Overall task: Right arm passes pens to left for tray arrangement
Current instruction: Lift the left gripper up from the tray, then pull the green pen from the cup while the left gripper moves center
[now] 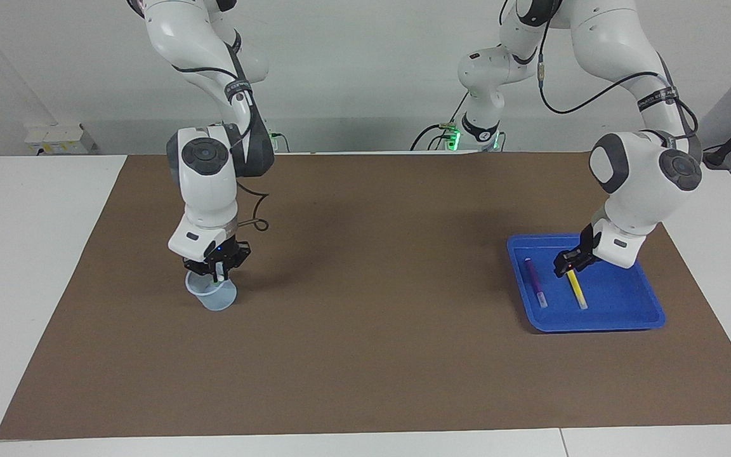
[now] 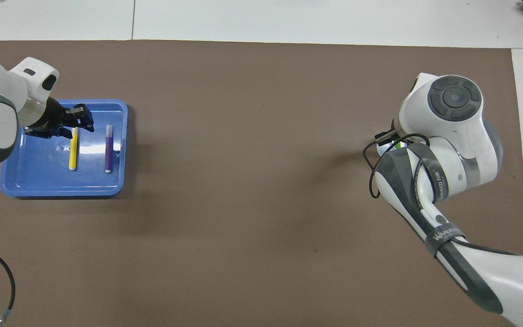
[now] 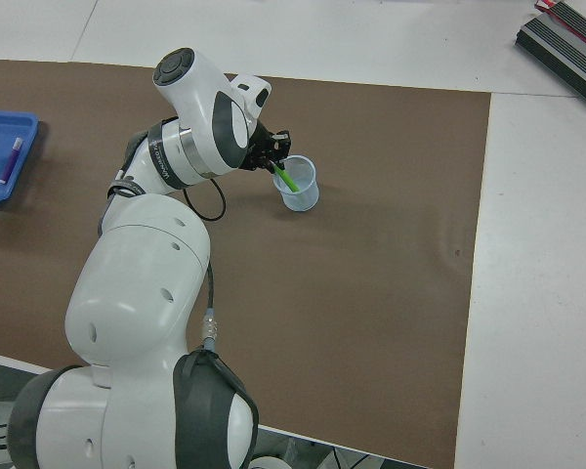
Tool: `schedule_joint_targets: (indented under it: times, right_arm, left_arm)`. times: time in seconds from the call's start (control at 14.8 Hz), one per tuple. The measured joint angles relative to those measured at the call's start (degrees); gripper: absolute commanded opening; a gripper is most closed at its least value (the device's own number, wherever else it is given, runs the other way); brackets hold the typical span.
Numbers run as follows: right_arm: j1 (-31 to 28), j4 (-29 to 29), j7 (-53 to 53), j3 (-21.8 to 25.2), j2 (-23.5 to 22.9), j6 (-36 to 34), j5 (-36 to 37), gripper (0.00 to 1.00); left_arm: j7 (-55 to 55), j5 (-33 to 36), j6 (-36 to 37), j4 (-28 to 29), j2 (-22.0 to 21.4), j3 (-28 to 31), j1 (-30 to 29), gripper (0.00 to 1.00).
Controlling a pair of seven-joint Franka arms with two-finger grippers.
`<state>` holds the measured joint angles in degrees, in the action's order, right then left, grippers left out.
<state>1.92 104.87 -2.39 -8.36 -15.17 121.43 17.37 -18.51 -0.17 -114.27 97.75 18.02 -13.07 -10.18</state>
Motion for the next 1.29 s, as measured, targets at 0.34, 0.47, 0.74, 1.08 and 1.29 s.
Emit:
schedule_joint_targets:
  times: [0.34, 0.47, 0.74, 1.08, 1.29]
  right_arm:
    - [-0.38, -4.56, -2.68, 0.09, 1.79, -7.65, -4.02, 0.12]
    - [-1.90, -5.90, -4.83, 0.12, 4.16, -10.24, -6.95, 0.12]
    - [-3.52, -8.34, -6.15, 0.17, 9.88, -16.41, -11.45, 0.12]
    - [-3.54, -13.45, 0.81, 0.21, 11.67, -24.23, -24.87, 0.12]
    - [-2.95, -13.42, 9.79, -0.04, 11.07, -24.08, -31.00, 0.12]
  left_arm:
    - [-22.36, -5.76, 1.65, -0.01, -1.85, -0.18, 7.03, 0.92]
    - [-33.41, -8.00, 2.10, 0.03, -2.72, -0.29, 10.47, 1.00]
    - [-49.28, -8.39, 2.05, 0.03, -3.20, -0.39, 17.57, 1.00]
    - [-65.07, -15.69, -0.32, -1.42, -4.07, -1.09, 19.13, 1.00]
    - [-81.59, -16.59, -5.45, -1.78, -4.13, -1.77, 24.24, 1.00]
